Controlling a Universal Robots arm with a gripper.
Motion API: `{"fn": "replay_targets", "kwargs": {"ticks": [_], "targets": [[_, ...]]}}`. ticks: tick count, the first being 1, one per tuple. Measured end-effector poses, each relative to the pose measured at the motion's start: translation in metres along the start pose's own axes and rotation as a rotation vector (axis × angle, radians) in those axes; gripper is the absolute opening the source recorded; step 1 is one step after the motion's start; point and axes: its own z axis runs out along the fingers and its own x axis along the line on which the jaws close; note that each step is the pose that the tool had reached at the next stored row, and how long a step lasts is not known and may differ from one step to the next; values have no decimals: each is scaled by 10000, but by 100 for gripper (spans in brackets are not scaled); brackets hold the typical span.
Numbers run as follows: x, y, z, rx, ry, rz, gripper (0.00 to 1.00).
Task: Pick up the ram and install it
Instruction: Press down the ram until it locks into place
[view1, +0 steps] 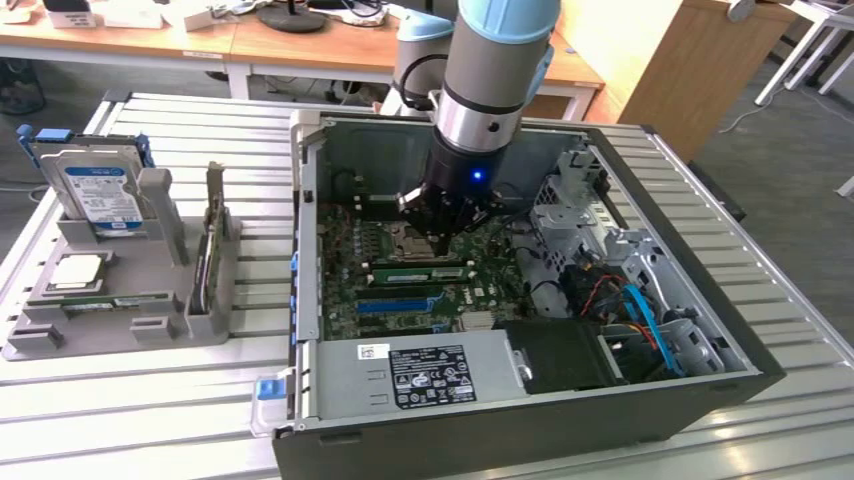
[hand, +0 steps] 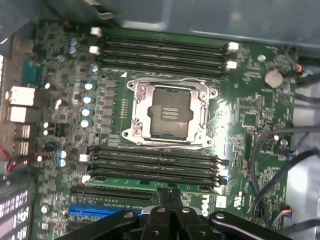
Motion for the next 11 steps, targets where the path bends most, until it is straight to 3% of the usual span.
{"fn": "replay_targets", "kwargs": {"ticks": [2, 11], "targets": [[0, 0, 1, 4, -8, 251, 11], [12, 8, 3, 5, -10, 263, 11]]}}
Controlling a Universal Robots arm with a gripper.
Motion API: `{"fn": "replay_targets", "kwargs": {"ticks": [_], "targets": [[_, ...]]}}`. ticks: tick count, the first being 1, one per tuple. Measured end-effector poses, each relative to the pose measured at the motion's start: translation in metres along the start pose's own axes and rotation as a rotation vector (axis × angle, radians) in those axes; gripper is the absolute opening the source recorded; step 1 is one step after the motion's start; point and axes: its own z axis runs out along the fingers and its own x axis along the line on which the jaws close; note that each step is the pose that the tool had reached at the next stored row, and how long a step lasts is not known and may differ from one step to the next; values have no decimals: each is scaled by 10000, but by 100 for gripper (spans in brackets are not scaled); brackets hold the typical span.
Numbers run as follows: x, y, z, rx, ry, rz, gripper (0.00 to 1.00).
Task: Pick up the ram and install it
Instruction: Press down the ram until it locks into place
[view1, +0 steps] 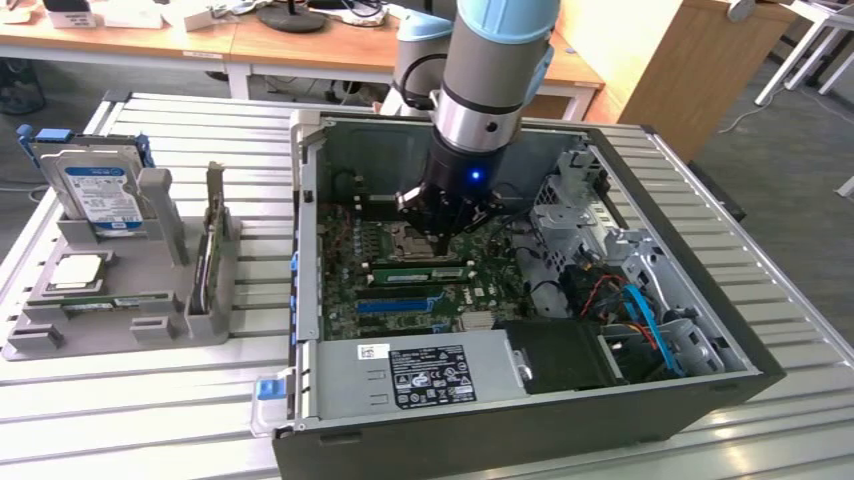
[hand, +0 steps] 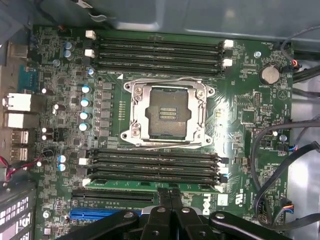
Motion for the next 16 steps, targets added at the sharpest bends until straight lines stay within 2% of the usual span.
{"fn": "replay_targets", "kwargs": {"ticks": [9, 13, 16], "targets": [[23, 9, 0, 13, 0, 93, 11], [23, 9, 0, 12, 54, 119, 11], [23, 9, 0, 12, 60, 125, 11]]}}
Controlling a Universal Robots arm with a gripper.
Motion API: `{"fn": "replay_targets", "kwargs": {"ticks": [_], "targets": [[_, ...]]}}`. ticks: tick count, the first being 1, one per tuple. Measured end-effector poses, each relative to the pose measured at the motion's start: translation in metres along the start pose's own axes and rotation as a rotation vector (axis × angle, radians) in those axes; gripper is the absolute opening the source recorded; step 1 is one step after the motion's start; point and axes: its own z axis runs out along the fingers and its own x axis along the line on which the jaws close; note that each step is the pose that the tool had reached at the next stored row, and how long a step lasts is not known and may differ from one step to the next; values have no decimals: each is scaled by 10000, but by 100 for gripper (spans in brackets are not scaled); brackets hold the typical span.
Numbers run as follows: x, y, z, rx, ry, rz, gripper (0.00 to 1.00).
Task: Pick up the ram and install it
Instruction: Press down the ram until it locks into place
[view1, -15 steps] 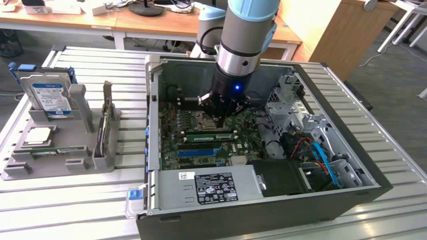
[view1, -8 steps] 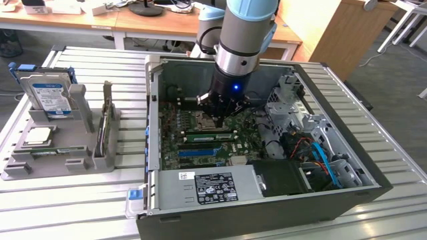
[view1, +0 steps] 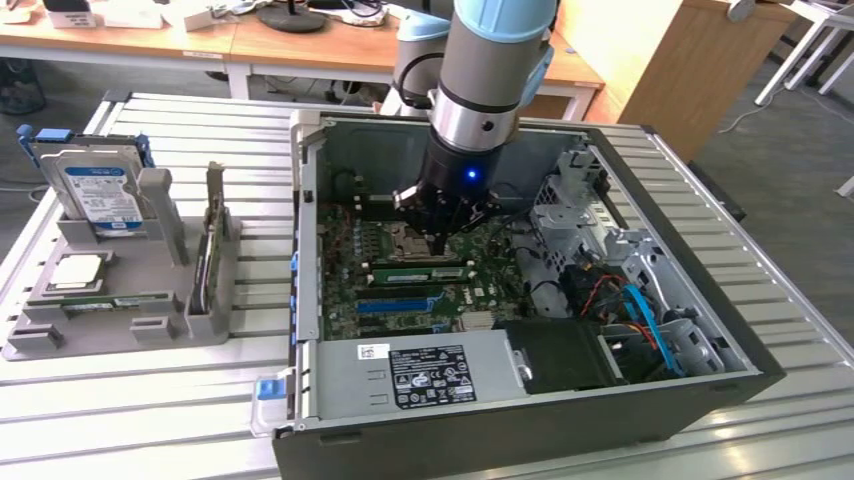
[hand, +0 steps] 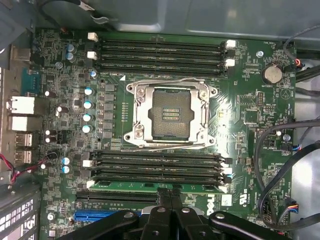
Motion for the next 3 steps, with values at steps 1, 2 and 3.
{"fn": "replay_targets", "kwargs": {"ticks": [1, 2, 3], "targets": [[0, 0, 0, 0, 0, 0, 11], [0, 0, 0, 0, 0, 0, 11], [0, 0, 0, 0, 0, 0, 11]]}}
